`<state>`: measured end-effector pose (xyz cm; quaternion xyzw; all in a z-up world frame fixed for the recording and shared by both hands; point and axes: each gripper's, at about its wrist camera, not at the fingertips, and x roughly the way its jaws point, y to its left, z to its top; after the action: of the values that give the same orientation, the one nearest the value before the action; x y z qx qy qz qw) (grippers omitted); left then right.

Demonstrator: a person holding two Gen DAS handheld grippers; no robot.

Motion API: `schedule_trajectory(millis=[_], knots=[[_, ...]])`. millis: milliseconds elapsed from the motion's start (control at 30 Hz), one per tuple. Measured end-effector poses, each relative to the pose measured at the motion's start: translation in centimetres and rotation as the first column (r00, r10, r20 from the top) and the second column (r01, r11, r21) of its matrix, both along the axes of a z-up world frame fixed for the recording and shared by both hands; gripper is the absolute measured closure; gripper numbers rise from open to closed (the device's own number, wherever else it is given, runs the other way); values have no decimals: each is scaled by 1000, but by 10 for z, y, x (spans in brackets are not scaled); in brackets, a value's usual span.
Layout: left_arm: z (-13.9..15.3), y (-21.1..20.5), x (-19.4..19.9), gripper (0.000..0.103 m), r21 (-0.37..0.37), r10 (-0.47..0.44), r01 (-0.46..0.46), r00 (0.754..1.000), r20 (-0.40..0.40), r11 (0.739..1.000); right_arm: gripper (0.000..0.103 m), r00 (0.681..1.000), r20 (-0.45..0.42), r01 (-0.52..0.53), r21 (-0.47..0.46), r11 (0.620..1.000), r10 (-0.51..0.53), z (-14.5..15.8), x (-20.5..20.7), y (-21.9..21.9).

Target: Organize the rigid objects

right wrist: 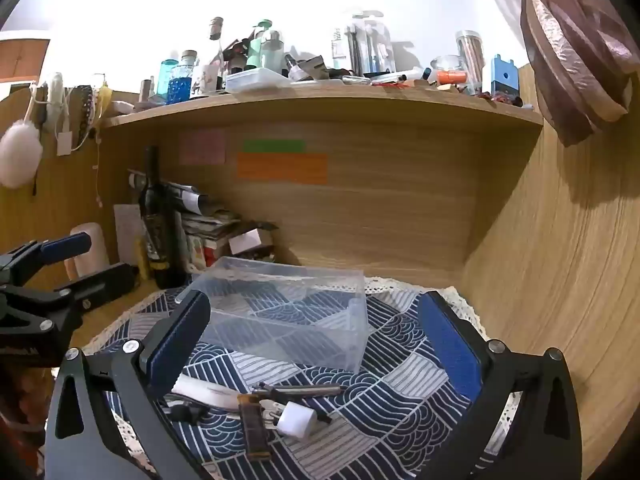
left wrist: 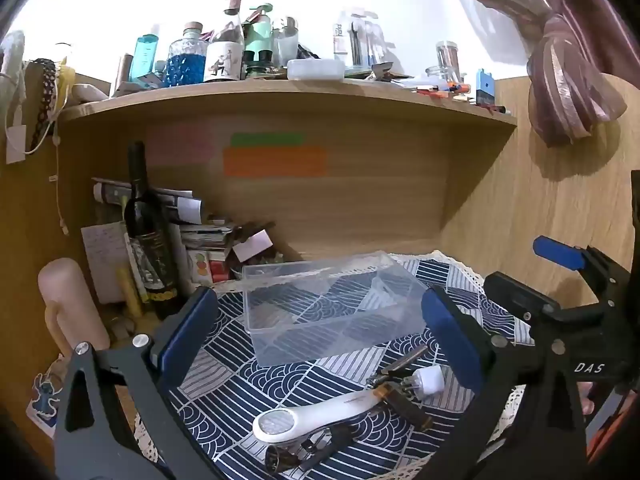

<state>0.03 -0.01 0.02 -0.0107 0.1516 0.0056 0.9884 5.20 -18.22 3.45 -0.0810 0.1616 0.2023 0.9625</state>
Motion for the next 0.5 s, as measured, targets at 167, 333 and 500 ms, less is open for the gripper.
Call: schedule_trajectory(millis=[167, 333, 500], knots=[[0, -1, 1, 0, -11, -1, 1, 1000, 2, 1000, 0, 1000, 11, -2, -16, 1000, 2, 1, 0, 5], [1, -3, 0, 0, -12, -7, 7, 1000, 8, 1000, 0, 1000, 6, -10, -5, 1000, 10, -3, -1, 4], [2, -2, 0, 0, -13, -10, 10, 1000, 21, 1000, 0, 1000, 7, -15, -11, 1000, 15, -3, -1, 5]])
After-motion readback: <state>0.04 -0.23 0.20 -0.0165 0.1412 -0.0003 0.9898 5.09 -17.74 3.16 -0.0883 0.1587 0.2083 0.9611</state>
